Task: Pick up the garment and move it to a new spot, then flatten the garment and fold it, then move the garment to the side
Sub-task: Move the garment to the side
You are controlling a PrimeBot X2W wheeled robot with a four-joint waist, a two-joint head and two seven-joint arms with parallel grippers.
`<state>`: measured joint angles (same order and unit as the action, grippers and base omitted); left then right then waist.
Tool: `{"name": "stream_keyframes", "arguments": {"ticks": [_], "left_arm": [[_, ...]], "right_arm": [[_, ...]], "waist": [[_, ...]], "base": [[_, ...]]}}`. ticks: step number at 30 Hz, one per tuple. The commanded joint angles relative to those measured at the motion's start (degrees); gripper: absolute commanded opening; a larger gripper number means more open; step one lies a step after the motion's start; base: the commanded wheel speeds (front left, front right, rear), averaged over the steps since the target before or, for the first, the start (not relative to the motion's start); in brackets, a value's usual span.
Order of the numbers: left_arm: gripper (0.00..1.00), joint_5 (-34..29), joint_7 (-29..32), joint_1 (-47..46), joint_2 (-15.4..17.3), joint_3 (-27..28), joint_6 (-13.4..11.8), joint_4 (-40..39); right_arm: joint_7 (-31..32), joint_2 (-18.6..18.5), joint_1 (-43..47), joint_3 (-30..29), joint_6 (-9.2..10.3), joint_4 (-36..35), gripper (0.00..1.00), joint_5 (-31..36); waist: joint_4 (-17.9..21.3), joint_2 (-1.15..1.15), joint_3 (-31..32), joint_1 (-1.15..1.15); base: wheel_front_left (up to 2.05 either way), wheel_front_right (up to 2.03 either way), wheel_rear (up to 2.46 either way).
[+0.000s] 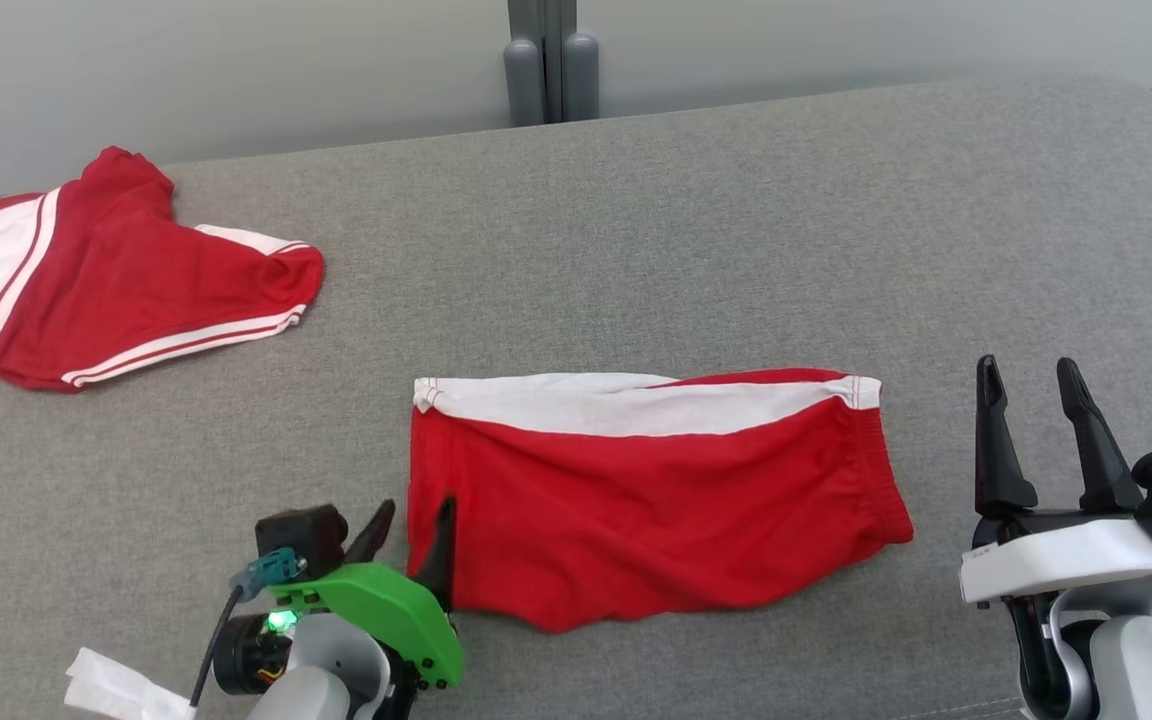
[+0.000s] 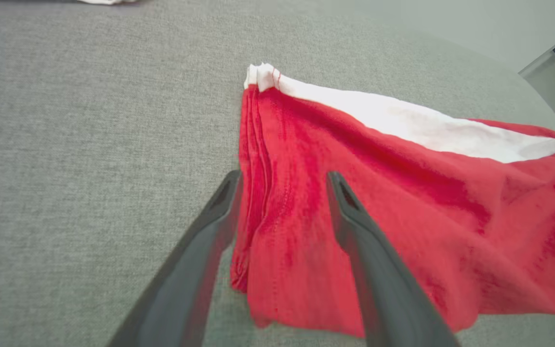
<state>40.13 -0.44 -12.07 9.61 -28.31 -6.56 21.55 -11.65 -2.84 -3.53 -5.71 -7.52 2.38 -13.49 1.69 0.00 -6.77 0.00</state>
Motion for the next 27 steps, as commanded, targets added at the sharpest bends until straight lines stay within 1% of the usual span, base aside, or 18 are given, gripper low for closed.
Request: {"name": "stream_keyframes", "arguments": {"ticks": [1, 3, 6, 10, 17, 21, 27], "left_arm": [[1.00, -0.69, -1.75, 0.89, 0.49, 0.55, -0.38, -0.50], [1.00, -1.47, -5.20, 0.60, 0.83, 1.29, -0.05, -1.68], [1.00, -3.06, -9.28, 0.87, 1.62, 1.96, -0.62, -3.05], [1.00, -4.38, -11.95, 1.58, 2.48, 2.81, -1.52, -5.13], [1.00, -6.31, -13.75, 3.14, 3.36, 4.35, -3.42, -8.44], [1.00, -6.57, -14.28, 4.27, 3.57, 5.67, -4.78, -9.56], [1.00, -6.92, -14.57, 5.62, 3.80, 7.53, -5.72, -10.73]], "right_arm": [[0.42, -0.08, 0.03, -0.12, 0.06, 0.38, 1.00, 0.23], [0.79, -0.08, 0.02, -0.27, 0.07, 0.68, 1.00, 0.55], [1.55, -0.08, 0.05, -0.50, 0.06, 1.18, 1.00, 1.20], [3.00, -0.08, -0.04, -0.27, 0.06, 1.29, 1.00, 2.01], [6.85, -0.08, 0.21, 0.70, 0.06, 2.00, 1.00, 2.76], [10.22, -0.05, -0.85, 2.93, 0.06, 3.57, 1.00, 3.67], [17.96, -3.60, -5.17, 7.56, 0.07, 10.28, 1.00, 5.45]], "waist": [[0.19, 0.00, 0.12, 0.00], [0.33, 0.00, 0.29, 0.00], [0.46, 0.00, 0.87, 0.00], [0.35, 0.00, 1.84, 0.00], [-0.28, 0.00, 3.07, 0.00], [-0.49, 0.00, 3.11, 0.00], [-0.79, 0.00, 2.37, 0.00]], "base": [[0.00, 0.00, 0.00], [0.00, 0.00, 0.00], [0.00, 0.00, 0.00], [0.00, 0.00, 0.00], [0.00, 0.00, 0.00], [0.00, 0.00, 0.00], [0.00, 0.00, 0.00]]}}
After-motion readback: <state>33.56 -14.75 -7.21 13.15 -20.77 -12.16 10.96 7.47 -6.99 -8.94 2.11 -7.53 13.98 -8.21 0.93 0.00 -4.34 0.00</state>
